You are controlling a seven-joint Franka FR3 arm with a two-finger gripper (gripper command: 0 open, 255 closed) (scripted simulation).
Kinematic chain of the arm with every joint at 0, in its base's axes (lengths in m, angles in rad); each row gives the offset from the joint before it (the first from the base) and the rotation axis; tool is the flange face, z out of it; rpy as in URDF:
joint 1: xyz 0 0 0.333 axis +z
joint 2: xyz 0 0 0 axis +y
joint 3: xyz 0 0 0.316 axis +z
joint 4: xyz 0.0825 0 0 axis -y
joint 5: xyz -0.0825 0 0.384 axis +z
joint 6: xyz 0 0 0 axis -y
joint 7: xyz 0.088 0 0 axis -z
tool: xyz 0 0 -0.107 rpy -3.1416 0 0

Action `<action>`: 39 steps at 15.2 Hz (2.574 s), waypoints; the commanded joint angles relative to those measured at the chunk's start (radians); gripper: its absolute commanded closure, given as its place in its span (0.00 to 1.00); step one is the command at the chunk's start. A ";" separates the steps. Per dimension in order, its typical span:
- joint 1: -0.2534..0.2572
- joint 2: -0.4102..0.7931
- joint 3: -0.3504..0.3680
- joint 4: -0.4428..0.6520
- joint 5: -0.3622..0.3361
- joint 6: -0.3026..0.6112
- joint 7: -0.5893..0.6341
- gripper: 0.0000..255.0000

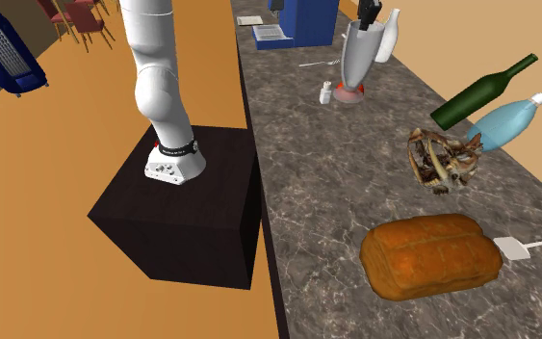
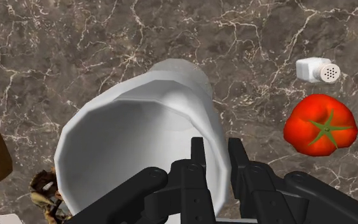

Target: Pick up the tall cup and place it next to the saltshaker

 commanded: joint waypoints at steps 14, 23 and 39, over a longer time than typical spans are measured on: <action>0.108 0.197 0.061 0.145 -0.002 0.056 0.169 1.00; 0.108 0.182 0.061 0.002 -0.002 0.185 0.166 1.00; 0.109 0.203 0.061 -0.158 -0.001 0.365 0.163 1.00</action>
